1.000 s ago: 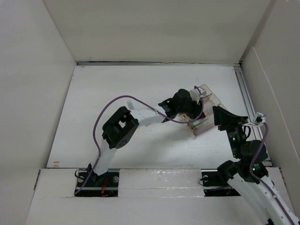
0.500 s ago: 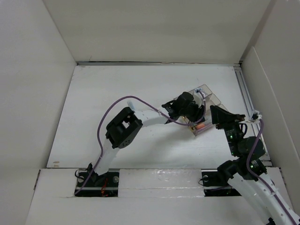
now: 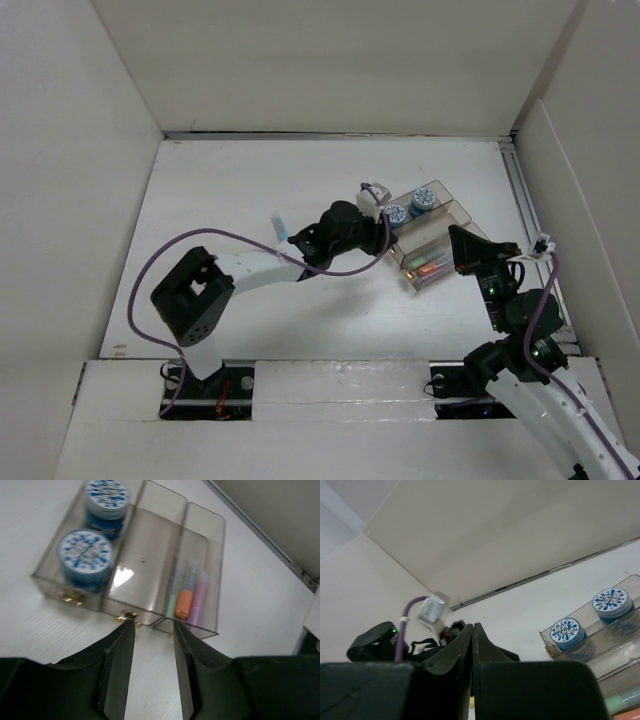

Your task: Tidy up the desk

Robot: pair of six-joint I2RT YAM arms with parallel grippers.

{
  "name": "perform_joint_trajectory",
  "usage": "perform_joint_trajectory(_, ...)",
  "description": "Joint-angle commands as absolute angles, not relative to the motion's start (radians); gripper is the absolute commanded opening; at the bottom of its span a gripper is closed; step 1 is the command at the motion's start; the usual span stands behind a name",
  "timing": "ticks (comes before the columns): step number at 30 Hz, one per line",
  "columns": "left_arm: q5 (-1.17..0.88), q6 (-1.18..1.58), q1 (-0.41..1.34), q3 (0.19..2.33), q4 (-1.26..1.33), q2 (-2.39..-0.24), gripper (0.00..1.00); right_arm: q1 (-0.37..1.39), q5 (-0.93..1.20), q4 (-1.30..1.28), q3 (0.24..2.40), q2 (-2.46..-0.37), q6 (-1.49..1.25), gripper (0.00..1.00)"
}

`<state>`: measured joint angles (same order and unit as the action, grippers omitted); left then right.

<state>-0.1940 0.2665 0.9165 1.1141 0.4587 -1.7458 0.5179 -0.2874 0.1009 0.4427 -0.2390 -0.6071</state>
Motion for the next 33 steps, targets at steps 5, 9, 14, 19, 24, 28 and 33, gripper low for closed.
perform_joint_trajectory(5,0.164,0.324,0.874,0.824,0.393,-1.482,0.40,0.514,-0.189,0.193,0.472,-0.408,-0.600,0.09)
perform_joint_trajectory(9,0.262,0.409,0.847,0.680,0.368,-1.382,0.42,0.514,-0.133,0.208,0.502,-0.506,-0.592,0.27)
perform_joint_trajectory(14,0.284,0.474,0.732,0.549,0.350,-1.269,0.50,0.514,-0.120,0.222,0.499,-0.531,-0.594,0.35)
perform_joint_trajectory(19,0.304,0.472,0.692,0.528,0.324,-1.282,0.56,0.514,-0.127,0.235,0.489,-0.523,-0.595,0.36)
perform_joint_trajectory(24,0.331,0.468,0.692,0.586,0.278,-1.385,0.56,0.514,-0.126,0.233,0.489,-0.523,-0.594,0.36)
perform_joint_trajectory(28,0.351,0.491,0.692,0.627,0.239,-1.471,0.53,0.514,-0.137,0.230,0.491,-0.520,-0.591,0.37)
perform_joint_trajectory(33,0.370,0.505,0.692,0.629,0.238,-1.479,0.50,0.514,-0.136,0.229,0.491,-0.518,-0.591,0.37)
